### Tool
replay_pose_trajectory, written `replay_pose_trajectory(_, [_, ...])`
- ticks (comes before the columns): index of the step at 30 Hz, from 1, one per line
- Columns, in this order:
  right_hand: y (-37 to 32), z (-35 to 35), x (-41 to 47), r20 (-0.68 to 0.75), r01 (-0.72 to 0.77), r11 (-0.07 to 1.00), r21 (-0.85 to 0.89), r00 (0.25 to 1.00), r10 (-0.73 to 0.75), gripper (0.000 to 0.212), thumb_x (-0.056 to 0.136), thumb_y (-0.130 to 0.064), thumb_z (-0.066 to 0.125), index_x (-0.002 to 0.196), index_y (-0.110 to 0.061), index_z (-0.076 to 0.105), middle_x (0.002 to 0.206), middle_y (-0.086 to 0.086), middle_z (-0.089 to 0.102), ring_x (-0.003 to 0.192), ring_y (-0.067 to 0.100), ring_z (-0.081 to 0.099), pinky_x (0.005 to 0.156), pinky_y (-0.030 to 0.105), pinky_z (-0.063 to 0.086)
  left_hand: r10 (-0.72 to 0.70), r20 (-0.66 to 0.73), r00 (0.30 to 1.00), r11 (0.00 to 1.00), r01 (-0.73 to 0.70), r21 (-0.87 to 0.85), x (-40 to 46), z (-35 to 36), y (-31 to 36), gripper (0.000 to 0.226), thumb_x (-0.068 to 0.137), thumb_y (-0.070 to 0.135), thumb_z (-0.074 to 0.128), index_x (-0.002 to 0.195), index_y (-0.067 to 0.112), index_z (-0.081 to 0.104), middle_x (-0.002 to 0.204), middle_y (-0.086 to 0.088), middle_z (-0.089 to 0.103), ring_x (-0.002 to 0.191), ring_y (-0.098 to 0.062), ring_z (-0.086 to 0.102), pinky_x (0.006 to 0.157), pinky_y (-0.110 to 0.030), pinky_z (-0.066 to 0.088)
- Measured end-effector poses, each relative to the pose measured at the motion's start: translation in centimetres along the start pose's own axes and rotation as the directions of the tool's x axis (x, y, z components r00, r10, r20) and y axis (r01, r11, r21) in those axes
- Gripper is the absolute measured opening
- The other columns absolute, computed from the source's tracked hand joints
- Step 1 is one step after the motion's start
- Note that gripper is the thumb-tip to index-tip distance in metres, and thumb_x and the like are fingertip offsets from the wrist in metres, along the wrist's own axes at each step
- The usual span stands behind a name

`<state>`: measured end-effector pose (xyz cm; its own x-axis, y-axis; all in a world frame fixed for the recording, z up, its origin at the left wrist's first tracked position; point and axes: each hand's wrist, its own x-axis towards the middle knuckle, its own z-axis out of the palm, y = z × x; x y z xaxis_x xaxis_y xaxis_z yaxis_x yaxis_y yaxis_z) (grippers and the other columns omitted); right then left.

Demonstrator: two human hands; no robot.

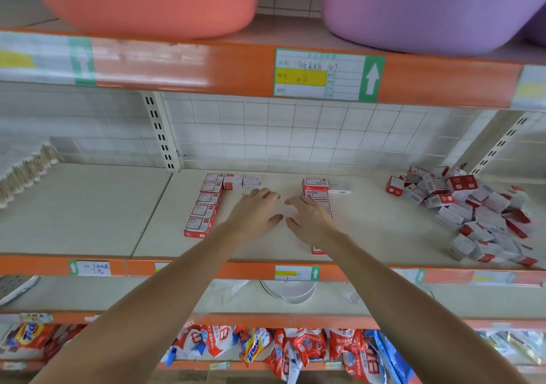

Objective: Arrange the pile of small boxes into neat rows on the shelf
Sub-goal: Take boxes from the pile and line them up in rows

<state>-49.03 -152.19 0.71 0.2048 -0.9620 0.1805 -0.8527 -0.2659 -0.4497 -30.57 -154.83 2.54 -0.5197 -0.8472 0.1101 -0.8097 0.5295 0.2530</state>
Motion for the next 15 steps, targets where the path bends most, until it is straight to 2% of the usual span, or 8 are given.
replay_pose_trajectory(4, [2.9, -1.7, -1.5, -0.099, -0.053, 0.999, 0.009, 0.994, 0.054, 0.04, 0.084, -0.015, 0.069, 0.122, -0.006, 0.063, 0.125, 0.011, 0.062, 0.118, 0.034, 0.055, 0.101, 0.044, 0.04, 0.055, 0.014, 0.998, 0.998, -0.055, -0.006, 2.3, 0.5, 2.8, 0.055, 0.096, 0.043, 0.055, 0.142, 0.015, 0.044, 0.141, -0.005, 0.05, 0.131, -0.026, 0.044, 0.104, -0.044, 0.042])
replay_pose_trajectory(9, [6.8, -5.3, -4.2, -0.124, -0.193, 0.978, -0.081, 0.975, 0.183, 0.046, 0.09, -0.026, 0.065, 0.133, -0.012, 0.055, 0.136, 0.004, 0.055, 0.128, 0.025, 0.047, 0.109, 0.039, 0.036, 0.172, 0.022, 0.985, 0.984, -0.171, -0.048, 5.5, 1.4, 7.7, 0.057, 0.096, 0.042, 0.057, 0.144, 0.016, 0.043, 0.145, -0.004, 0.049, 0.133, -0.024, 0.043, 0.106, -0.042, 0.041])
replay_pose_trajectory(15, [11.9, -9.0, -7.4, -0.191, -0.325, 0.942, -0.08, 0.933, 0.306, 0.048, 0.092, -0.03, 0.063, 0.135, -0.014, 0.052, 0.137, 0.004, 0.054, 0.128, 0.025, 0.046, 0.107, 0.038, 0.036, 0.237, 0.044, 0.971, 0.971, -0.235, -0.036, 8.9, 2.6, 13.1, 0.058, 0.096, 0.044, 0.055, 0.145, 0.016, 0.042, 0.149, -0.003, 0.044, 0.138, -0.025, 0.038, 0.107, -0.045, 0.042])
